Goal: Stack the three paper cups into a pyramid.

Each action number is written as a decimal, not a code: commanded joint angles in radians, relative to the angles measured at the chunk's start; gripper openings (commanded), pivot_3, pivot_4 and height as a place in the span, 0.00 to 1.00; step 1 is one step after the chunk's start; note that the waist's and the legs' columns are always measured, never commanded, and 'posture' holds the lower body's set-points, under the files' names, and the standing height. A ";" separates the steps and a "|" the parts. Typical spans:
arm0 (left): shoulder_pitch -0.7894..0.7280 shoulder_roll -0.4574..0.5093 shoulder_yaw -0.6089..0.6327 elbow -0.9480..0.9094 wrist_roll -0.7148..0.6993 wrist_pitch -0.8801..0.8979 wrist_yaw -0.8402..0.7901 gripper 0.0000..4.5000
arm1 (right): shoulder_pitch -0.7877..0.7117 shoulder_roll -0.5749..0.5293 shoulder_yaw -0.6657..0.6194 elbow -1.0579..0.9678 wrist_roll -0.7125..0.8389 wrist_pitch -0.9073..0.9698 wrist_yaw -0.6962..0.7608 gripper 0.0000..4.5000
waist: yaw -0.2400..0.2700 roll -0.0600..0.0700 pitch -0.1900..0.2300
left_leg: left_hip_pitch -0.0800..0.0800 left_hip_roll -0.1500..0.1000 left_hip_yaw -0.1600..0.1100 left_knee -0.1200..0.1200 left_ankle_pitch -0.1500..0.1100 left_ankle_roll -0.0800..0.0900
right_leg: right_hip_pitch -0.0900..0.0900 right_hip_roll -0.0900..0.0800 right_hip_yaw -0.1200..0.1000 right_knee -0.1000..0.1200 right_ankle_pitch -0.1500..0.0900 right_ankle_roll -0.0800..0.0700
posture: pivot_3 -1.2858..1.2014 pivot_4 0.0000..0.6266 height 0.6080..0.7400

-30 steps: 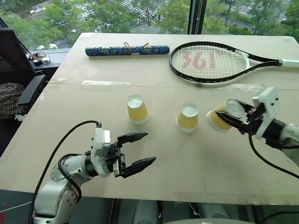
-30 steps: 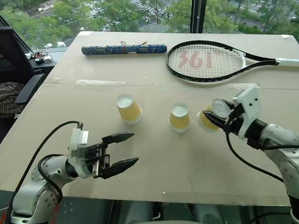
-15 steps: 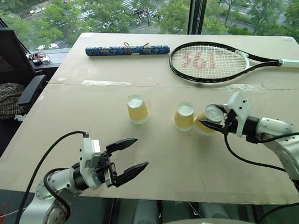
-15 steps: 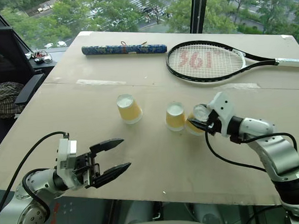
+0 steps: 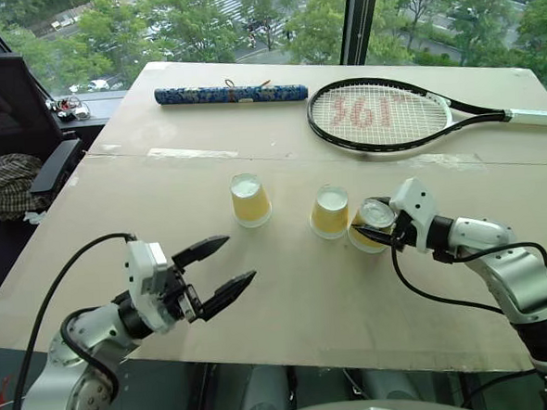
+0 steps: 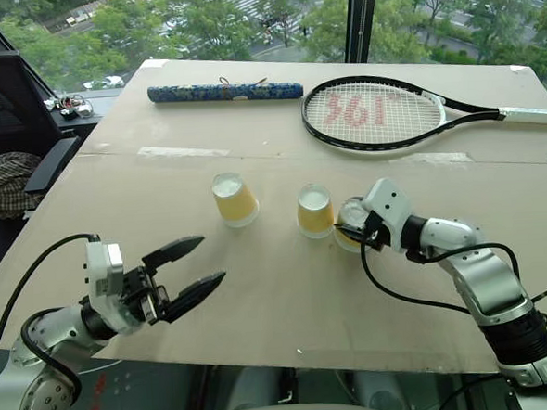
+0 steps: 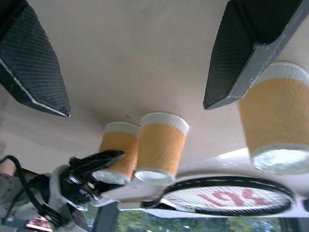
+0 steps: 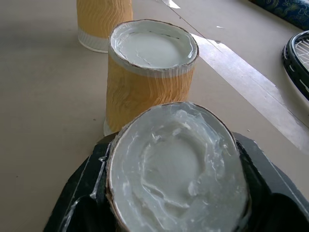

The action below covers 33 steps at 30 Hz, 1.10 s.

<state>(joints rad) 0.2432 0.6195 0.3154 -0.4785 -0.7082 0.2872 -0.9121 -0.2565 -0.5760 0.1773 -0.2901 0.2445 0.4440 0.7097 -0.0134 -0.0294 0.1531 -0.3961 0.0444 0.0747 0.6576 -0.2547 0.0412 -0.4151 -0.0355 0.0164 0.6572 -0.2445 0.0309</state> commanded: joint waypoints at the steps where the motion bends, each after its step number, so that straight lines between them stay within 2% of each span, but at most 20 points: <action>1: -0.062 -0.002 0.043 0.007 0.025 0.040 0.133 1.00 | -0.038 0.018 -0.044 -0.026 0.017 -0.041 0.002 0.99 | 0.001 0.002 0.001 | 0.000 0.000 0.000 0.000 0.000 0.000 | 0.000 0.000 0.000 0.000 0.000 0.000 | 0.52 0.24 1.00; 4: -0.128 0.006 0.016 0.021 0.045 0.102 0.213 1.00 | -0.040 0.015 -0.093 -0.052 0.078 -0.059 0.047 0.99 | 0.002 0.002 0.002 | -0.002 -0.001 0.000 0.000 0.000 0.000 | -0.001 0.000 0.000 0.000 0.000 0.001 | 0.52 0.24 1.00; 9: -0.257 0.013 -0.078 0.103 0.115 0.168 0.257 1.00 | 0.004 -0.001 -0.166 -0.108 0.166 -0.091 0.109 0.99 | 0.010 0.001 0.002 | -0.003 -0.003 -0.001 0.000 0.000 0.000 | 0.000 0.000 0.000 -0.001 0.002 0.004 | 0.52 0.24 1.00; 11: -0.325 0.011 -0.098 0.155 0.125 0.187 0.261 1.00 | 0.010 -0.001 -0.203 -0.163 0.251 -0.079 0.140 0.99 | 0.009 0.001 0.002 | -0.003 -0.003 -0.001 0.000 0.000 0.000 | 0.000 0.000 0.000 -0.001 0.002 0.004 | 0.52 0.24 1.00; 14: -0.388 0.020 -0.134 0.237 0.163 0.171 0.220 1.00 | 0.029 -0.017 -0.232 -0.230 0.339 -0.044 0.169 0.99 | 0.004 0.001 0.002 | -0.003 -0.002 -0.001 0.000 0.000 0.000 | 0.000 0.000 -0.001 0.000 0.002 0.004 | 0.52 0.24 1.00; 20: -0.526 0.015 -0.241 0.459 0.268 0.064 0.093 1.00 | 0.109 -0.060 -0.263 -0.310 0.399 -0.007 0.163 0.99 | 0.007 0.001 0.002 | -0.003 -0.003 -0.002 0.000 0.000 0.000 | 0.000 0.000 -0.001 0.000 0.002 0.004 | 0.52 0.24 1.00; 24: -0.609 -0.006 -0.268 0.600 0.320 -0.021 0.051 1.00 | 0.152 -0.077 -0.285 -0.347 0.433 0.003 0.163 0.99 | 0.005 0.000 0.003 | -0.003 -0.003 -0.001 0.000 0.000 0.000 | 0.000 0.000 0.000 0.000 0.002 0.004 | 0.52 0.24 1.00; 25: -0.625 -0.011 -0.274 0.625 0.327 -0.038 0.034 0.89 | 0.164 -0.083 -0.293 -0.353 0.442 0.005 0.163 1.00 | 0.006 0.000 0.003 | -0.003 -0.003 -0.001 0.000 0.000 0.000 | 0.000 0.000 -0.001 0.000 0.002 0.004 | 0.52 0.24 1.00; 27: -0.650 -0.017 -0.287 0.673 0.341 -0.068 0.000 0.73 | 0.192 -0.092 -0.308 -0.362 0.450 0.001 0.164 1.00 | 0.006 0.000 0.003 | -0.003 -0.003 -0.001 0.000 0.000 0.000 | 0.000 0.000 -0.001 0.000 0.002 0.004 | 0.52 0.24 1.00; 28: -0.659 -0.021 -0.289 0.691 0.346 -0.081 -0.012 0.60 | 0.205 -0.096 -0.315 -0.365 0.450 -0.002 0.165 1.00 | 0.006 0.000 0.002 | -0.003 -0.003 -0.001 0.000 0.000 0.000 | 0.000 0.000 -0.001 0.000 0.002 0.004 | 0.52 0.24 1.00; 30: -0.676 -0.025 -0.283 0.716 0.344 -0.097 -0.033 0.44 | 0.237 -0.102 -0.334 -0.377 0.451 -0.009 0.161 1.00 | 0.007 0.000 0.002 | -0.003 -0.003 -0.001 0.000 0.000 0.000 | 0.000 0.000 -0.001 0.000 0.002 0.004 | 0.52 0.24 1.00; 31: -0.682 -0.026 -0.279 0.721 0.339 -0.098 -0.047 0.39 | 0.250 -0.103 -0.344 -0.382 0.455 -0.010 0.156 1.00 | 0.007 0.000 0.002 | -0.003 -0.003 -0.001 0.000 0.000 0.000 | 0.000 0.000 -0.001 0.000 0.002 0.004 | 0.52 0.24 1.00; 33: -0.693 -0.016 -0.263 0.694 0.290 -0.060 -0.100 0.37 | 0.290 -0.106 -0.377 -0.394 0.456 -0.019 0.153 1.00 | 0.007 0.000 0.002 | -0.003 -0.003 -0.002 0.000 0.000 0.000 | 0.000 0.000 -0.001 0.000 0.002 0.004 | 0.52 0.24 1.00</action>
<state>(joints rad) -0.4300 0.5964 0.0312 0.2498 -0.3720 0.2108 -0.9607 0.0144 -0.6690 -0.1466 -0.6352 0.6826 0.4509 0.8651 -0.0061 -0.0298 0.1555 -0.3994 0.0414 0.0731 0.6580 -0.2546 0.0412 -0.4155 -0.0358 0.0156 0.6572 -0.2422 0.0352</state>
